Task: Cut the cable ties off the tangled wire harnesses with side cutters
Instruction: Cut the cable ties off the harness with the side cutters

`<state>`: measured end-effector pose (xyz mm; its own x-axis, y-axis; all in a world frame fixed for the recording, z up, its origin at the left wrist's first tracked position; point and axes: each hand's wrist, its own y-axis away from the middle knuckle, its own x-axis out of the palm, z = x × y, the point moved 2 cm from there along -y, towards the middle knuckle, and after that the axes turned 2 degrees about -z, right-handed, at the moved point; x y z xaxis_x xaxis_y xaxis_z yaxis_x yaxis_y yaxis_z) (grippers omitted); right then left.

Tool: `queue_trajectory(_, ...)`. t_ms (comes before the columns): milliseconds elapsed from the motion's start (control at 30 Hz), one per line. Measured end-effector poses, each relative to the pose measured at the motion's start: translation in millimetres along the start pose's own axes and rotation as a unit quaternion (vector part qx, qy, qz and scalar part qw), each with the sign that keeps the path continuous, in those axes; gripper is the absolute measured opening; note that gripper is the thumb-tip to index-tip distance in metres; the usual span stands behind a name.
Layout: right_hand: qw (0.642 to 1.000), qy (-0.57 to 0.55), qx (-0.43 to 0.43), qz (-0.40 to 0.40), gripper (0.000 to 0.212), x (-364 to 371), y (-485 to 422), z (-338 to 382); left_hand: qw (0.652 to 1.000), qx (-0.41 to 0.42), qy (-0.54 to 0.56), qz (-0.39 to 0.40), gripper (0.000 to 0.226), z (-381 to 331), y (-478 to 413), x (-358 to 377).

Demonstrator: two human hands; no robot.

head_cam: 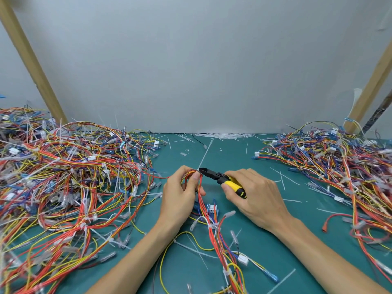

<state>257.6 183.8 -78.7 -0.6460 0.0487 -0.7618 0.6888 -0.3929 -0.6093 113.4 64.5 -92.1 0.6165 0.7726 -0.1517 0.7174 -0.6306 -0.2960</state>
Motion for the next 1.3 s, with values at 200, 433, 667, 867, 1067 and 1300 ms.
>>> queue_trajectory(200, 1.000, -0.003, 0.009, 0.004, 0.035, 0.4, -0.7, -0.2, 1.000, 0.015, -0.025, 0.000, 0.017, -1.7, 0.2, 0.0)
queue_trajectory(433, 1.000, -0.008, 0.007, -0.005, 0.032, 0.0, -0.3, -0.8, 0.998, 0.034, -0.056, 0.017, 0.017, -1.9, 0.6, 0.1)
queue_trajectory(667, 1.000, -0.007, 0.023, -0.003, 0.037, -0.1, 0.6, -1.0, 0.996, 0.040, -0.074, 0.042, 0.017, -2.5, 2.1, 1.3)
queue_trajectory(867, 0.999, 0.020, 0.028, 0.002, 0.041, 0.6, 0.6, 0.0, 0.995, 0.037, -0.075, 0.047, 0.018, -2.5, 1.5, 1.3)
queue_trajectory(1067, 1.000, 0.021, 0.015, -0.006, 0.038, 0.0, 1.2, 2.8, 0.993, 0.051, -0.095, 0.049, 0.018, -4.2, 2.7, 1.3)
queue_trajectory(1300, 0.999, 0.026, 0.028, -0.004, 0.036, -0.9, 1.5, 6.3, 0.992, 0.053, -0.101, 0.050, 0.019, -5.7, 3.4, 2.0)
